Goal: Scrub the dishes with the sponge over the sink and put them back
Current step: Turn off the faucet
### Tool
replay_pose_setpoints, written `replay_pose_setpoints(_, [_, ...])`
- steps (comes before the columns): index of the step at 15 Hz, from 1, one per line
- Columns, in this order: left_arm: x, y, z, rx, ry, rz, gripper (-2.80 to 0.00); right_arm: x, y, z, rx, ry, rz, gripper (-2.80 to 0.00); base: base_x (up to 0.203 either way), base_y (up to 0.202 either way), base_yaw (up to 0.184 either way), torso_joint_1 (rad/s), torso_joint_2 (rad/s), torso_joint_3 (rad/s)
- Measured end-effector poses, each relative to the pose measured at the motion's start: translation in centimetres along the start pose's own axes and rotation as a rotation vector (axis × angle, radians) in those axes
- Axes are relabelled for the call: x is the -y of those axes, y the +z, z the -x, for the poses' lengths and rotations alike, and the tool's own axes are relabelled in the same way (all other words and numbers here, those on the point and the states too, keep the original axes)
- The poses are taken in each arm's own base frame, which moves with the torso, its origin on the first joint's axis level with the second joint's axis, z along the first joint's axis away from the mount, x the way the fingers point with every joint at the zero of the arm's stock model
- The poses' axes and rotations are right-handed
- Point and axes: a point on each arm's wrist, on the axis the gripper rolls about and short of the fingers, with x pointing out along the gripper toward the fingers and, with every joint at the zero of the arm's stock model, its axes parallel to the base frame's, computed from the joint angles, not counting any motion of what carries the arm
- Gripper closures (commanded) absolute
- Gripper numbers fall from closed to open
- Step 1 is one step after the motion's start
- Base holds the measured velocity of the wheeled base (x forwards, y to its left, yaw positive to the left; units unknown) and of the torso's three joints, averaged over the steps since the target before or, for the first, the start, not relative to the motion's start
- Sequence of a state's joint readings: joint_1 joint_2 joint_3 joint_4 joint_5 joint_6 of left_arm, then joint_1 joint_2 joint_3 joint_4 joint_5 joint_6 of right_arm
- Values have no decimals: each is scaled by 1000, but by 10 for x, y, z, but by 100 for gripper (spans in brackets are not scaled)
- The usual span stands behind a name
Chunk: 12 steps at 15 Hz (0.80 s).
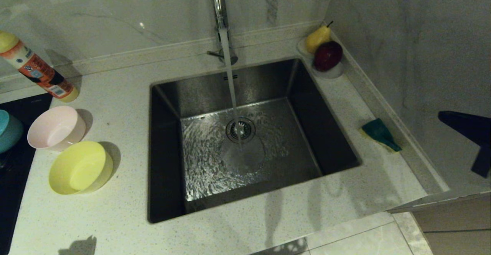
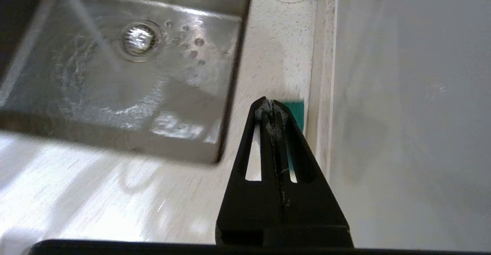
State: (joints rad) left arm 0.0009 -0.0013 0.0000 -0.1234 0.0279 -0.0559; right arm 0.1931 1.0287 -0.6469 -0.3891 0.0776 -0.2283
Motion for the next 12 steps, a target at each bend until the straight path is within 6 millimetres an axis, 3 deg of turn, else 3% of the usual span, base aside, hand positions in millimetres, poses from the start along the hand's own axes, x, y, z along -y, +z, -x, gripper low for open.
replay_pose_setpoints(7, [0,0,0,0,0,0,0,-20,-35,125,75,25,-110,0,0,0,0,0,0,0])
replay_pose_setpoints(9, [0,0,0,0,0,0,0,-31,-59,143,58,4,-118,0,0,0,0,0,0,0])
replay_pose_setpoints(12, [0,0,0,0,0,0,0,-41,-99,149,33,-46,-118,0,0,0,0,0,0,0])
